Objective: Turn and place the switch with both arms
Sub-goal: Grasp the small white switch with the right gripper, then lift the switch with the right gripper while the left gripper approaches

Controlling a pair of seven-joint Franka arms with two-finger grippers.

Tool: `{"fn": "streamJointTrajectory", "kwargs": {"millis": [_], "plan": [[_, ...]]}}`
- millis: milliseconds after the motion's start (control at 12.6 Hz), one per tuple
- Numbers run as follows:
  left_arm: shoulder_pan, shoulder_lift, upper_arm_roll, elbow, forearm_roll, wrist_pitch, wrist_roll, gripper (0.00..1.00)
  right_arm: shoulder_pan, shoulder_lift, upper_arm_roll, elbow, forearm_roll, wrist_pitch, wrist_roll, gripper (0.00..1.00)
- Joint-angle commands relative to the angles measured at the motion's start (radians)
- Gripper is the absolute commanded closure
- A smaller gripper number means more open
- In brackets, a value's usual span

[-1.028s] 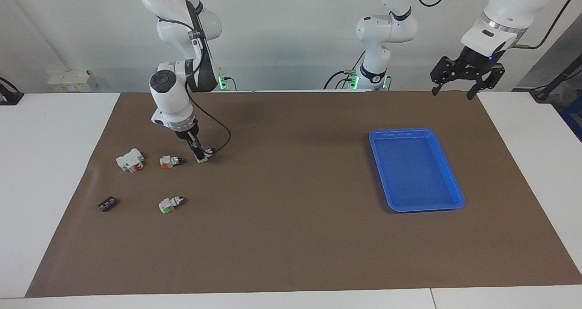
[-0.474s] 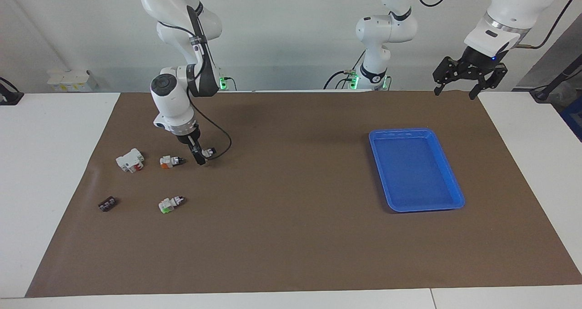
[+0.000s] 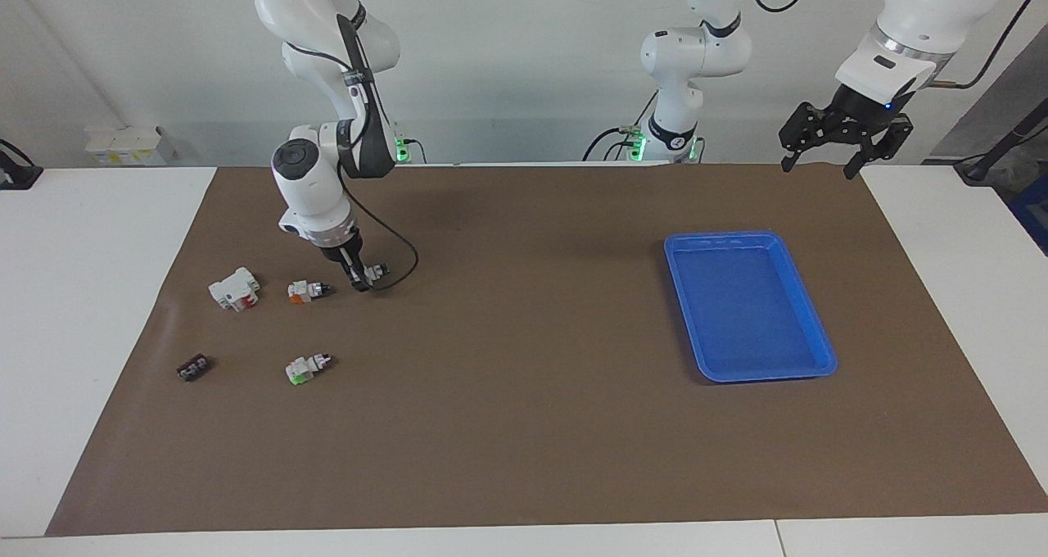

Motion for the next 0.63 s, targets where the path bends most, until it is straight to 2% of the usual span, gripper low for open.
{"fn": "streamJointTrajectory", "kwargs": {"millis": [0, 158, 316, 553], "plan": [[0.007, -0.030, -0.004, -0.029, 0.005, 0.008, 0.014, 0.00, -0.007, 0.036, 0.006, 0.166, 0.143, -0.185, -0.046, 1.00], [0.005, -0.046, -0.004, -0.067, 0.005, 0.041, 0.043, 0.00, -0.004, 0.034, 0.006, 0.272, 0.203, -0.310, 0.001, 1.00], [-0.007, -0.066, -0.004, -0.113, 0.005, 0.068, 0.045, 0.00, 0.008, 0.030, 0.012, 0.347, 0.214, -0.386, 0.064, 1.00], [-0.013, -0.066, -0.024, -0.113, 0.003, 0.069, 0.025, 0.00, 0.011, 0.019, 0.021, 0.471, 0.330, -0.509, 0.133, 1.00]]}}
